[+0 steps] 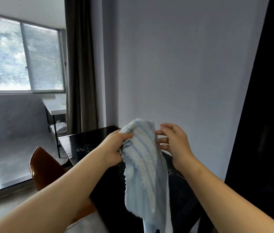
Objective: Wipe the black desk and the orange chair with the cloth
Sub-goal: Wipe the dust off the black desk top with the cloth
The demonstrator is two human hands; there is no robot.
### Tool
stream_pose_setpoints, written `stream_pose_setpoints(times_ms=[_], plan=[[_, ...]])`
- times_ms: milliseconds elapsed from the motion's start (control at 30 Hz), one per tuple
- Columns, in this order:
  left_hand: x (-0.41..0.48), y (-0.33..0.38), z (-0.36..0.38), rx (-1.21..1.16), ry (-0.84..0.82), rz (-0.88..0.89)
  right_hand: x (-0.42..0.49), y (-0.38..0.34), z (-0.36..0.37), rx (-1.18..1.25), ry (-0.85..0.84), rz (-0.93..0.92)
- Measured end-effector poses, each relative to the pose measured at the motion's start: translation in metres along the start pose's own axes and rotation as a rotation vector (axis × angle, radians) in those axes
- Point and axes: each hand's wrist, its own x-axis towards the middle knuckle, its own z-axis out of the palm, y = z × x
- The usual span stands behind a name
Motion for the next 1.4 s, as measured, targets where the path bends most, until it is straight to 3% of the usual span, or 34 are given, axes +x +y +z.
stream_pose_setpoints(times_ms=[33,167,233,300,400,433,567,633,733,800,867,967,1067,1167,1233,1400], plan=[[-0.002,0.004,-0.002,-0.026,-0.014,-0.017,0.001,0.007,-0.007,-0.055,-0.043,-0.003],[-0.003,0.019,-0.011,-0.183,-0.024,-0.062,-0.006,0.036,-0.021,-0.056,-0.547,0.220],[-0.003,0.021,-0.014,-0.176,0.044,-0.059,-0.010,0.043,-0.021,-0.051,-0.596,0.248],[0.003,0.014,-0.018,0.030,0.192,0.020,-0.008,0.047,-0.019,-0.060,-0.494,0.206],[0.006,-0.010,-0.029,0.535,0.419,0.179,-0.005,0.050,-0.014,-0.045,-0.324,0.153],[0.003,-0.015,-0.029,0.556,0.369,0.210,-0.004,0.051,-0.012,-0.027,-0.304,0.152],[-0.010,-0.046,-0.027,0.582,-0.177,0.097,-0.005,0.057,-0.006,0.015,-0.305,0.231],[-0.009,-0.061,-0.031,0.751,-0.247,0.106,-0.005,0.064,-0.005,0.015,-0.289,0.259],[-0.004,-0.078,-0.041,0.879,-0.180,0.172,-0.008,0.080,-0.006,-0.048,-0.213,0.243],[-0.002,-0.089,-0.051,0.809,-0.152,0.128,-0.013,0.094,-0.008,-0.107,-0.080,0.187],[-0.002,-0.099,-0.057,0.556,-0.166,0.022,-0.018,0.110,-0.013,-0.130,0.007,0.146],[0.004,-0.112,-0.057,0.326,-0.180,-0.118,-0.028,0.133,-0.024,-0.048,-0.195,0.219],[0.019,-0.126,-0.046,0.336,-0.099,-0.129,-0.029,0.151,-0.025,0.030,-0.378,0.168],[0.044,-0.142,-0.037,0.398,0.039,-0.095,-0.017,0.169,-0.028,0.083,-0.414,0.167],[0.063,-0.154,-0.030,0.474,0.076,-0.092,-0.002,0.180,-0.036,0.020,-0.335,0.153],[0.131,-0.199,-0.010,0.602,0.174,-0.086,0.061,0.211,-0.097,-0.308,0.107,0.172]])
